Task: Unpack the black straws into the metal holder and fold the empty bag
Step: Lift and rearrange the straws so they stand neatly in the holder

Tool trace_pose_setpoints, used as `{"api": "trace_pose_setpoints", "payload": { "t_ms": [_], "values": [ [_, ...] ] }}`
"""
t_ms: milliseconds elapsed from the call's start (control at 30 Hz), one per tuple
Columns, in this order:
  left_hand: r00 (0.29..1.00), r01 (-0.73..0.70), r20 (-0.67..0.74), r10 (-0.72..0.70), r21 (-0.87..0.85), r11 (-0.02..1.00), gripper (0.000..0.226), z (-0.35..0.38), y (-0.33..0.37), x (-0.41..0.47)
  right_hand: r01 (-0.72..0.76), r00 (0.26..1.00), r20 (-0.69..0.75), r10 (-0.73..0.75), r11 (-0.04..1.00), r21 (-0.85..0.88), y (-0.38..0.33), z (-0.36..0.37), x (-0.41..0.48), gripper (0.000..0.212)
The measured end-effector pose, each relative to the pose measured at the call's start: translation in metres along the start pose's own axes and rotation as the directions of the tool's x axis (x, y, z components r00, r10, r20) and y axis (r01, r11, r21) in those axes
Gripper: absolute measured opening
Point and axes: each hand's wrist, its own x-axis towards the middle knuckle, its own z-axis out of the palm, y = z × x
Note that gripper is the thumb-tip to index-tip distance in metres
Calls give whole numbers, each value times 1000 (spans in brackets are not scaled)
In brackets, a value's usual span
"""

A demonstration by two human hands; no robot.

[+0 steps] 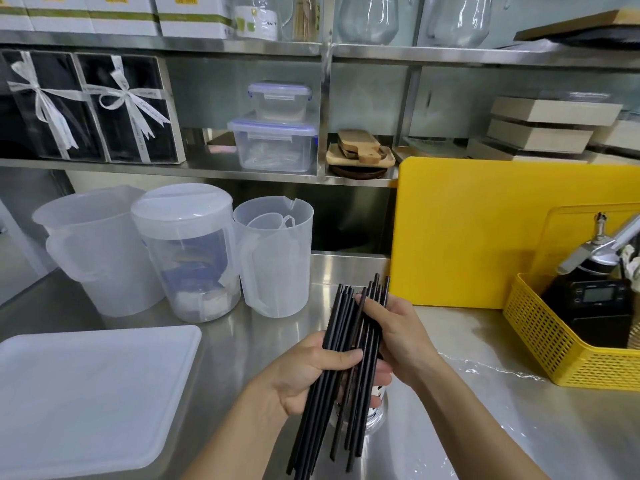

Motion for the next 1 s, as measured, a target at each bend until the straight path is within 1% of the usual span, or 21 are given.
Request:
{"api": "trace_pose_setpoints", "payload": {
  "t_ms": [67, 133, 233, 333, 400, 467, 500, 567, 633, 667, 700, 733, 767, 800, 833, 867, 933, 1000],
  "values": [
    [999, -20, -34, 21, 22, 1000, 22, 3, -2, 2, -1, 1000, -22, 1, 1000, 8, 2, -1, 1, 25],
    [992, -65, -108, 71, 62, 996, 26, 6, -6, 5, 14, 998, -55, -13, 1000, 14, 4, -1, 2, 28],
    [954, -164, -234, 187, 111, 980, 29, 10, -11, 9, 30, 992, -118, -34, 999, -30, 5, 0, 3, 20],
    [928, -241, -264, 262, 109, 964, 29, 10, -10, 12, 16, 987, -161, -16, 1000, 0, 7, 2, 4, 16],
    [919, -249, -282, 275, 125, 961, 26, 9, -8, 12, 30, 985, -172, -24, 999, 30, 10, 4, 6, 15],
    [897, -223, -355, 262, 148, 963, 21, 7, -7, 14, 39, 980, -199, -17, 994, 103, 14, 7, 7, 15],
    [885, -200, -403, 234, 126, 972, 17, 6, -7, 15, 38, 973, -232, -5, 990, 139, 15, 7, 9, 16],
    [838, -182, -524, 153, -3, 983, 11, -1, -7, 19, 77, 936, -350, -23, 987, 143, 14, 5, 12, 21],
    [769, -236, -634, 77, -171, 957, 7, -16, -4, 19, 200, 867, -488, -103, 968, 151, 8, -2, 16, 17],
    [745, -269, -666, 24, -268, 925, 10, -25, -1, 18, 270, 828, -539, -155, 953, 140, 3, -5, 16, 18],
    [747, -283, -662, -61, -400, 872, 16, -32, 3, 16, 331, 793, -571, -215, 938, 107, -4, -7, 15, 22],
    [776, -256, -611, -157, -533, 806, 21, -37, 6, 13, 389, 765, -579, -284, 919, 64, -10, -6, 14, 27],
    [811, -189, -535, -237, -623, 759, 23, -36, 7, 11, 445, 744, -571, -347, 895, 36, -15, -3, 11, 31],
    [845, -116, -456, -281, -667, 736, 23, -29, 8, 10, 496, 734, -551, -396, 867, 37, -21, 2, 7, 34],
    [864, -71, -412, -290, -669, 739, 24, -20, 8, 9, 541, 731, -525, -435, 839, 58, -24, 9, 4, 34],
    [883, -43, -381, -274, -646, 762, 29, -12, 7, 10, 581, 729, -489, -480, 811, 71, -27, 16, 2, 34],
    [916, -15, -337, -219, -572, 820, 44, 2, 9, 10, 655, 704, -403, -585, 754, 50, -30, 27, -2, 35],
    [909, -26, -369, -193, -512, 859, 44, 3, 12, 8, 720, 664, -323, -674, 693, 35, -35, 30, -7, 33]
  ]
}}
